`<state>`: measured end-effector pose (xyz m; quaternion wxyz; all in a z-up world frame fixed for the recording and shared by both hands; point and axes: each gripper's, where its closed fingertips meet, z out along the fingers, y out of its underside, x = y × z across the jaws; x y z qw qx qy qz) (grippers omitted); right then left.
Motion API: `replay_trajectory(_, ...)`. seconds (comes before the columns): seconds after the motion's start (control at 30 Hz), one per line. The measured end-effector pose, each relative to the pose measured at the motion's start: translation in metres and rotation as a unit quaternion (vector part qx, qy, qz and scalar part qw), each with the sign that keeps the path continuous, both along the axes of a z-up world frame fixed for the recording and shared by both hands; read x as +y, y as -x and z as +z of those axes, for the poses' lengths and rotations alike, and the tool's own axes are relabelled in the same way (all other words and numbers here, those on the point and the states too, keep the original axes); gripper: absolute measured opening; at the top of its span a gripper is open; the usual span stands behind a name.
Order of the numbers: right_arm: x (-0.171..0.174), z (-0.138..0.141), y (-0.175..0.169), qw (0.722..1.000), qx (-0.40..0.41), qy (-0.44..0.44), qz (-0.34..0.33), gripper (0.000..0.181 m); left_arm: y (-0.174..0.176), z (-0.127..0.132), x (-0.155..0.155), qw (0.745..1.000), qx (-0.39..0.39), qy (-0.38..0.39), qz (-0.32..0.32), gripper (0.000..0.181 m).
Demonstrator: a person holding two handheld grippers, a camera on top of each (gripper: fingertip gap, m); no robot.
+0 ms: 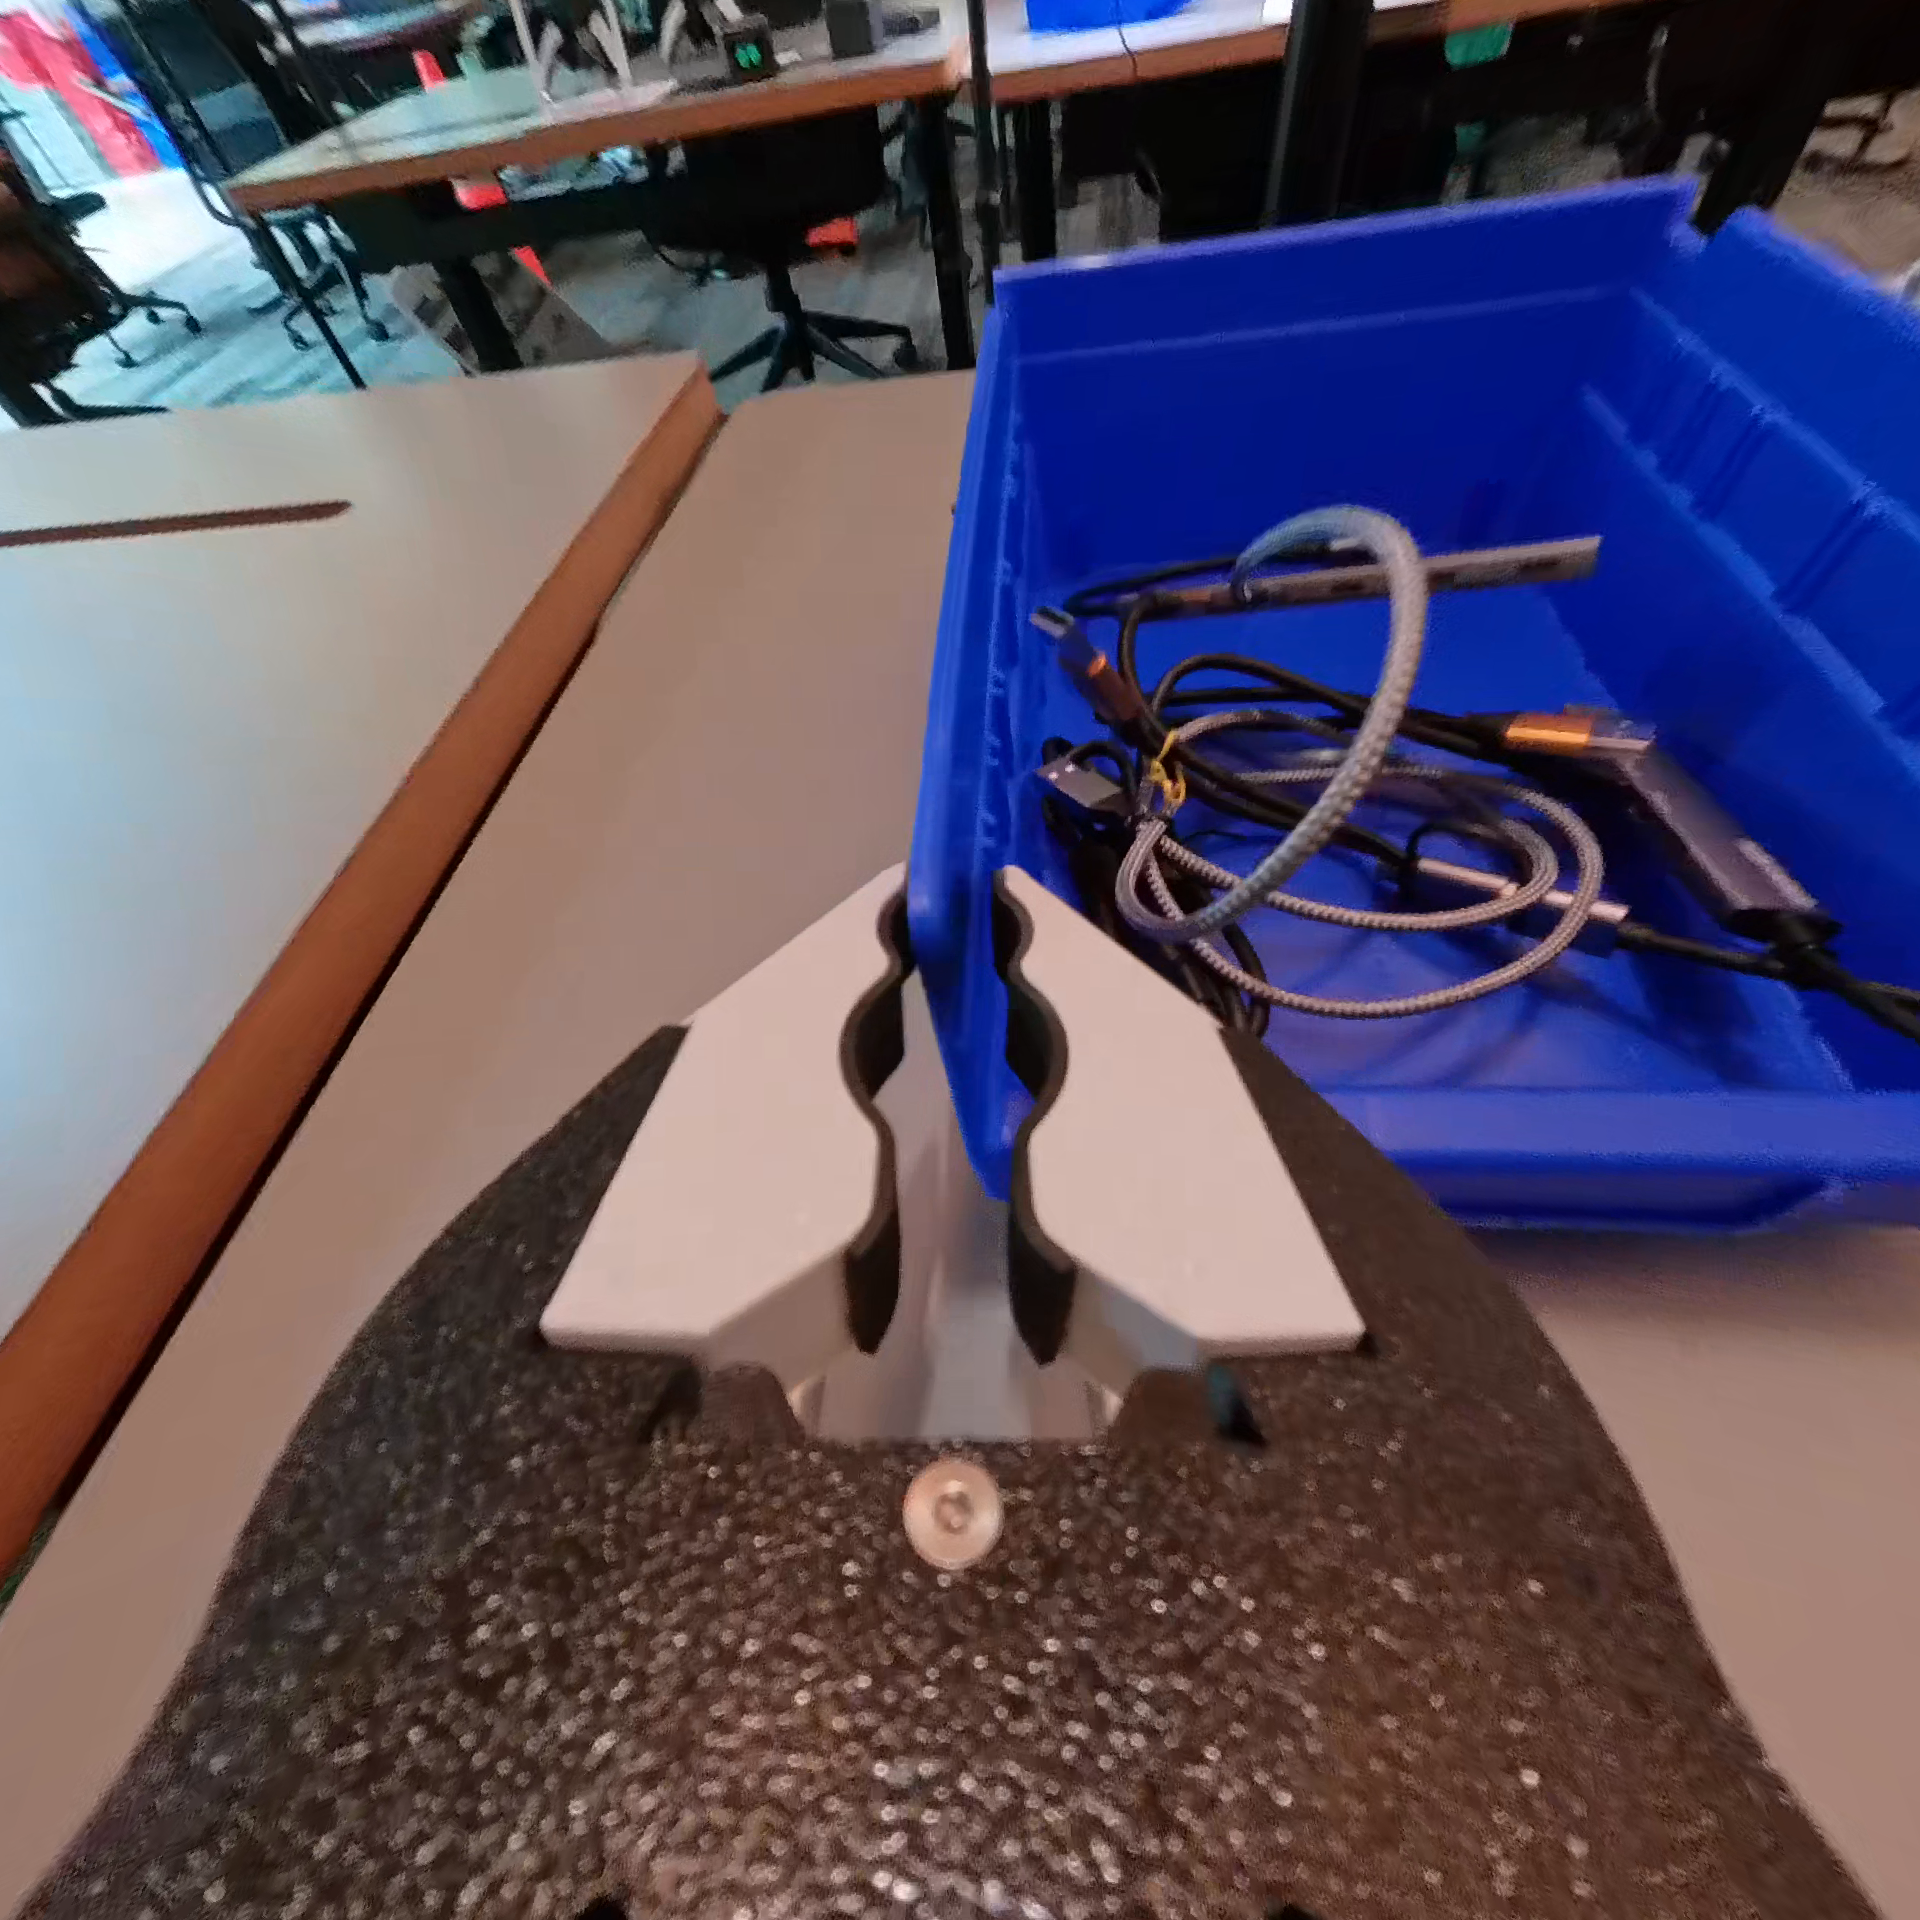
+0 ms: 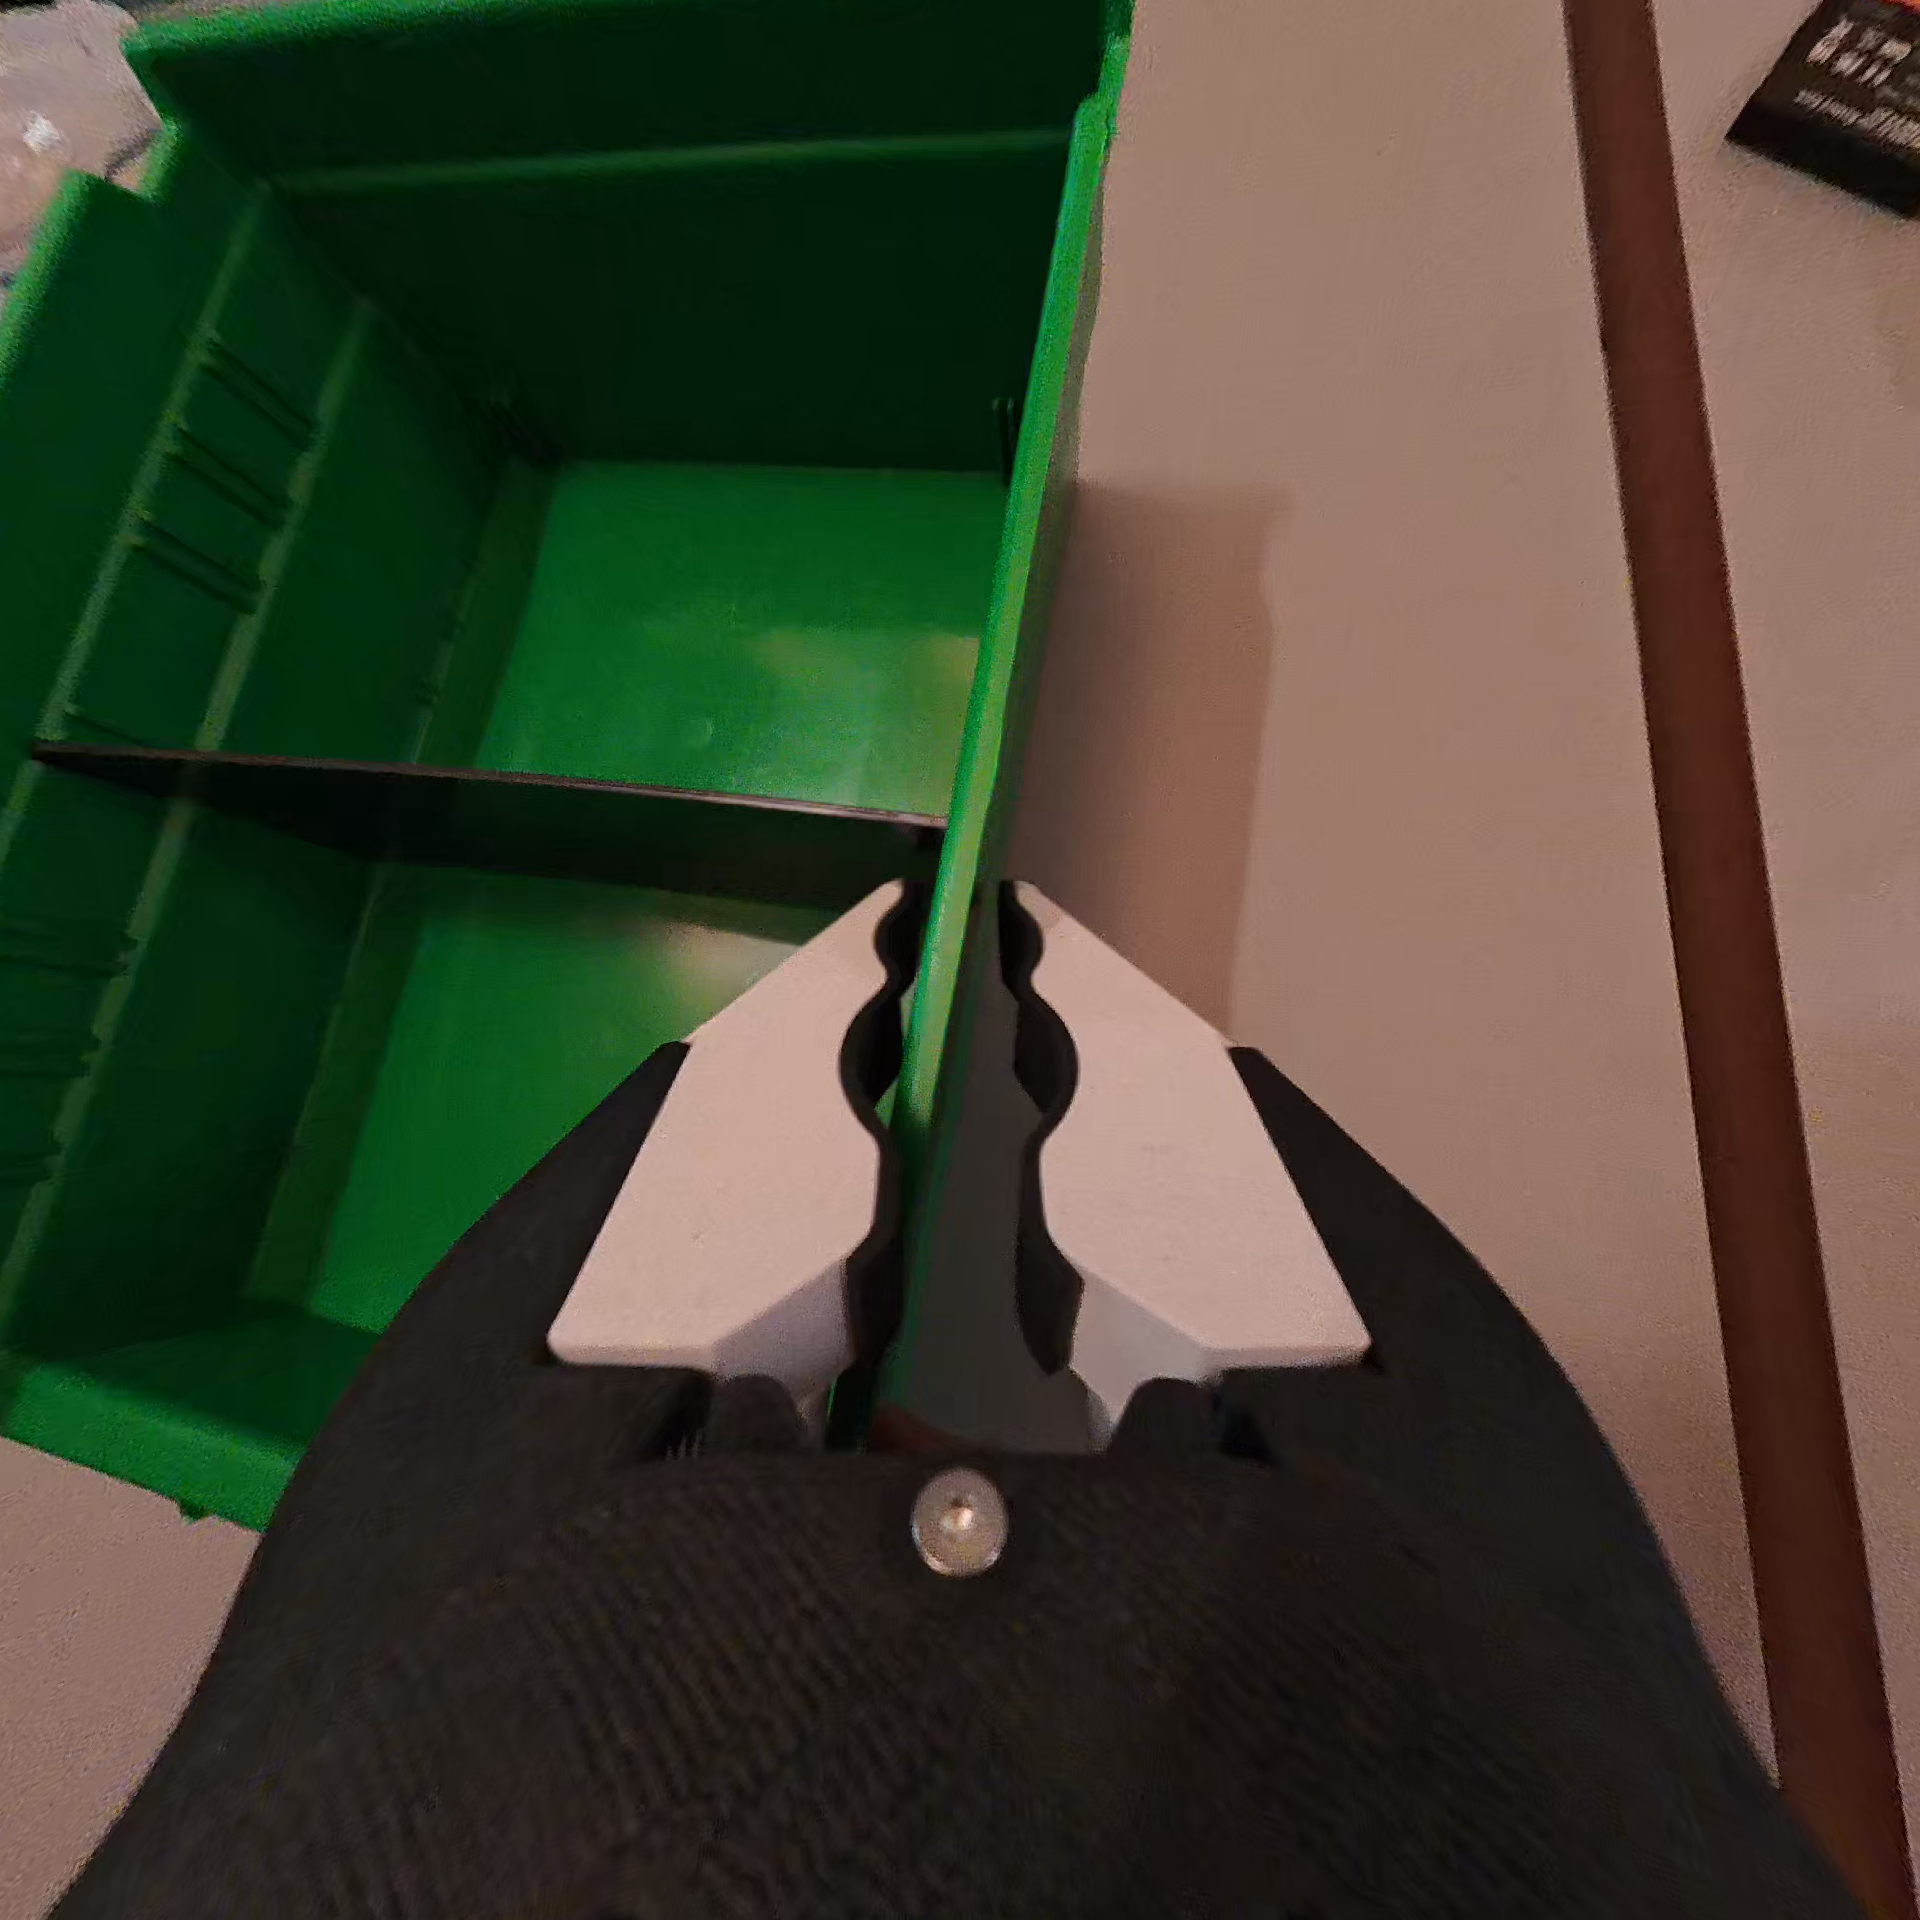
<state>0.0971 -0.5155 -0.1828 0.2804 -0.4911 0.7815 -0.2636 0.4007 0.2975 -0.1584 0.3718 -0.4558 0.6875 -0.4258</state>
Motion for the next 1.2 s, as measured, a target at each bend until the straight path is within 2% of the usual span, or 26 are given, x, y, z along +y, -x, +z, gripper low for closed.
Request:
replay_trajectory(0.03, -0.001, 0.003, 0.001, 1.000, -0.014, 0.006, -0.005, 0.022, 0.004, 0.010, -0.001, 1.000, -0.012, 0.007, 0.001, 0.018)
replay_trajectory(0.07, -0.002, 0.007, 0.002, 0.999, -0.031, 0.009, -0.006, 0.031, 0.010, 0.022, -0.002, 0.999, -0.029, 0.014, -0.003, 0.023)
replay_trajectory(0.17, -0.004, 0.024, 0.018, 0.997, -0.074, 0.024, -0.019, 0.071, 0.031, 0.061, -0.002, 0.997, -0.077, 0.025, 0.010, 0.029)
replay_trajectory(0.23, -0.004, 0.041, 0.034, 0.993, -0.102, 0.048, -0.034, 0.099, 0.047, 0.089, -0.022, 0.993, -0.108, 0.027, -0.026, 0.027)
replay_trajectory(0.3, 0.003, 0.061, 0.049, 0.987, -0.138, 0.077, -0.035, 0.108, 0.062, 0.101, -0.060, 0.990, -0.098, 0.014, -0.099, 0.025)
replay_trajectory(0.33, 0.010, 0.072, 0.056, 0.983, -0.156, 0.090, -0.031, 0.110, 0.067, 0.097, -0.081, 0.988, -0.066, -0.001, -0.139, 0.025)
replay_trajectory(0.4, 0.031, 0.091, 0.069, 0.975, -0.193, 0.113, -0.013, 0.111, 0.074, 0.072, -0.116, 0.977, 0.032, -0.043, -0.204, 0.034)
replay_trajectory(0.47, 0.061, 0.105, 0.080, 0.967, -0.221, 0.124, 0.025, 0.110, 0.070, 0.046, -0.136, 0.964, 0.114, -0.082, -0.227, 0.042)
replay_trajectory(0.53, 0.091, 0.114, 0.093, 0.960, -0.238, 0.135, 0.060, 0.110, 0.061, 0.028, -0.155, 0.952, 0.170, -0.063, -0.246, 0.041)
replay_trajectory(0.63, 0.126, 0.124, 0.111, 0.945, -0.271, 0.154, 0.098, 0.104, 0.046, -0.008, -0.161, 0.927, 0.297, -0.038, -0.228, 0.047)
replay_trajectory(0.73, 0.147, 0.120, 0.125, 0.938, -0.280, 0.162, 0.125, 0.102, 0.031, -0.032, -0.160, 0.909, 0.367, -0.010, -0.196, 0.042)
replay_trajectory(0.8, 0.151, 0.113, 0.130, 0.938, -0.266, 0.169, 0.146, 0.100, 0.034, -0.043, -0.163, 0.890, 0.409, 0.013, -0.201, 0.044)
replay_trajectory(0.9, 0.146, 0.106, 0.134, 0.944, -0.243, 0.174, 0.143, 0.101, 0.038, -0.050, -0.172, 0.872, 0.438, 0.046, -0.214, 0.047)
replay_trajectory(1.03, 0.153, 0.110, 0.131, 0.941, -0.262, 0.155, 0.149, 0.099, 0.041, -0.058, -0.177, 0.853, 0.465, 0.081, -0.221, 0.034)
replay_trajectory(1.07, 0.156, 0.112, 0.130, 0.939, -0.267, 0.152, 0.153, 0.098, 0.044, -0.058, -0.178, 0.844, 0.477, 0.097, -0.226, 0.026)
replay_trajectory(1.13, 0.160, 0.113, 0.128, 0.939, -0.265, 0.154, 0.159, 0.097, 0.043, -0.055, -0.178, 0.836, 0.483, 0.126, -0.228, 0.019)
replay_trajectory(1.2, 0.162, 0.114, 0.130, 0.937, -0.257, 0.171, 0.163, 0.097, 0.042, -0.039, -0.180, 0.823, 0.482, 0.186, -0.236, 0.018)
